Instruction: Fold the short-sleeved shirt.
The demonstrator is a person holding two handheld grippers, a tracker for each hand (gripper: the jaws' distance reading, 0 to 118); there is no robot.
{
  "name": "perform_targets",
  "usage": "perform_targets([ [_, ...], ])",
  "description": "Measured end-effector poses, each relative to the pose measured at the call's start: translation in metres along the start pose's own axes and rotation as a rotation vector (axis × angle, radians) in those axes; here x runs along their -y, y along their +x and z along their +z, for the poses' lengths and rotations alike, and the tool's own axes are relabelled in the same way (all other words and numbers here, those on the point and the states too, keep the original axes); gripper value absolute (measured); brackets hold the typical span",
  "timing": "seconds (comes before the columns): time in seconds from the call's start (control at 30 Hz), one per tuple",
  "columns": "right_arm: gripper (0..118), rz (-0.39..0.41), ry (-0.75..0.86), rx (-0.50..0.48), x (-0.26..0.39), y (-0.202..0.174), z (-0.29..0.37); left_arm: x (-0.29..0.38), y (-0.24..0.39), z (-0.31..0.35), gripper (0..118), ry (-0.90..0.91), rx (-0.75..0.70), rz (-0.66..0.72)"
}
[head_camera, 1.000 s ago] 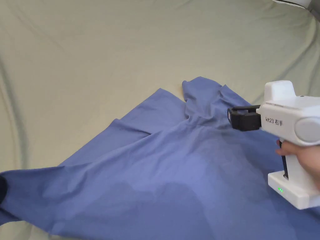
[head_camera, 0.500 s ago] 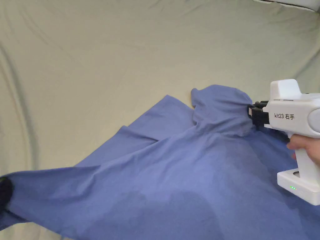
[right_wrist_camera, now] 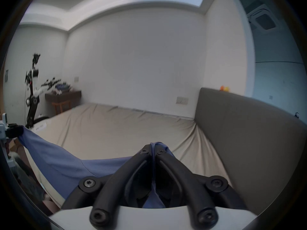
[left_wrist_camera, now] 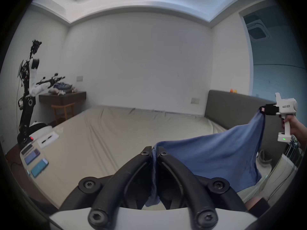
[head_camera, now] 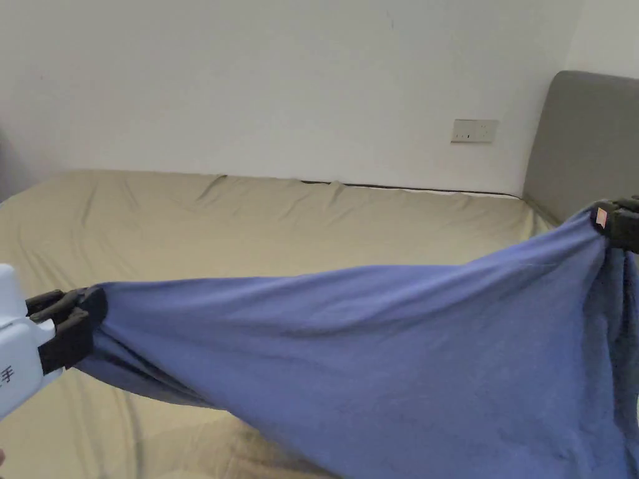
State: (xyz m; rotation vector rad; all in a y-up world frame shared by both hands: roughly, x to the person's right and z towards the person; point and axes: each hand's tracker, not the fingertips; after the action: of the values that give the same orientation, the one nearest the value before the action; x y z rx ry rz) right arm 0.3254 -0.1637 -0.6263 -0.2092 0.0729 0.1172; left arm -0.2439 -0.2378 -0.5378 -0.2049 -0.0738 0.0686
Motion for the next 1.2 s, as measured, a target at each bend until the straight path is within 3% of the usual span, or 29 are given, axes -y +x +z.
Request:
perform_targets([
  [0.03,2,-0.013,0.024,0.012,-0.012,0.004,0.02,-0.015,0.003,0.001,1,0.012,0.002,-0.006],
  [0.13,2,0.068,0.106,0.049,-0.039,0.021,0.064,-0.053,0.014,0.004,1,0.036,0.006,-0.032],
  [0.23,2,0.02,0.104,0.07,-0.057,0.027,0.091,-0.082,0.02,0.001,1,0.054,0.002,-0.047],
  [0.4,2,0.03,0.126,0.106,-0.072,0.029,0.097,-0.122,0.025,-0.009,1,0.088,-0.005,-0.038],
  [0.73,2,0.022,0.194,0.163,-0.141,0.034,0.005,-0.197,0.02,-0.101,0,0.109,-0.08,-0.025],
  [0.9,2,0.056,0.247,0.179,-0.196,0.03,-0.058,-0.245,0.02,-0.16,0,0.135,-0.166,-0.128],
  [1.2,2,0.049,0.341,0.21,-0.274,0.014,-0.143,-0.312,0.009,-0.253,0,0.22,-0.199,-0.157],
])
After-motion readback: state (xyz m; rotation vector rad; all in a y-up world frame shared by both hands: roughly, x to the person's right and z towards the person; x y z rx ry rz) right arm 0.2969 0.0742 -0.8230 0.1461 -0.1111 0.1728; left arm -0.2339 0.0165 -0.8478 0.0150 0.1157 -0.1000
